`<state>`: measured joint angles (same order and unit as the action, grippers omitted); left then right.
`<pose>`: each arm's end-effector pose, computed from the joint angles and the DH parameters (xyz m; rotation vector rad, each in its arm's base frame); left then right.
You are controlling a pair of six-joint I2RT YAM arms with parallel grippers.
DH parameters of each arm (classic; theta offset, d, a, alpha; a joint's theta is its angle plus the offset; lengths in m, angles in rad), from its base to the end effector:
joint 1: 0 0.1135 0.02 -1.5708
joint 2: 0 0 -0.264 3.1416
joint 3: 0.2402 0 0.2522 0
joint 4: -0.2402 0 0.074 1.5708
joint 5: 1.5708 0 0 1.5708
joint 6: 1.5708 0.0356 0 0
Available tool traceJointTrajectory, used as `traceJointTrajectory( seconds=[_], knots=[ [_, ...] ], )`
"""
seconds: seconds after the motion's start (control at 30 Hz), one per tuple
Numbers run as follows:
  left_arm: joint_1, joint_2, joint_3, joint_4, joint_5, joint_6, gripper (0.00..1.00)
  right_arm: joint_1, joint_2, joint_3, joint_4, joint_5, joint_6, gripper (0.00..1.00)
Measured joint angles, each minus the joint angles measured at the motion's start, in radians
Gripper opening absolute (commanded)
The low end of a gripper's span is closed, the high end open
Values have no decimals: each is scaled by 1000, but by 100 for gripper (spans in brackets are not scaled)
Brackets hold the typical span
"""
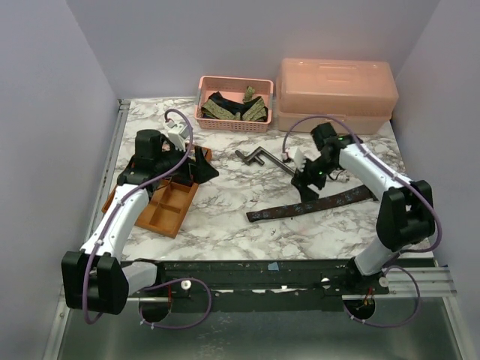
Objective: Roll the ties
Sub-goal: Flatten out the tie at the center of the board.
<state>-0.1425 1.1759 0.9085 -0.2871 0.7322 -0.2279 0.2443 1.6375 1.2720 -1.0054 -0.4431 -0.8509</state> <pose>0.2500 -0.0599 0.2974 0.3540 2.0913 -0.9944 0.2960 0.0895 0.2413 -1.4988 2.3375 0.5136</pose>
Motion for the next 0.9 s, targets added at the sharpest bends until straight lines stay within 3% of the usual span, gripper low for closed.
traceJointTrajectory(
  seconds=[0.13, 0.53, 0.77, 0.9],
  knots=[
    [30, -27, -3, -58, 21, 8, 98, 133, 5, -65, 67, 0, -18, 81],
    [90, -79, -31, -148, 24, 50, 98, 358, 58, -193, 274, 53, 0, 79],
    [90, -78, -34, -164, 24, 62, 98, 389, 106, -209, 402, 139, 12, 52],
    [90, -71, -34, -164, 23, 67, 99, 387, 134, -181, 428, 153, 13, 47]
  ],
)
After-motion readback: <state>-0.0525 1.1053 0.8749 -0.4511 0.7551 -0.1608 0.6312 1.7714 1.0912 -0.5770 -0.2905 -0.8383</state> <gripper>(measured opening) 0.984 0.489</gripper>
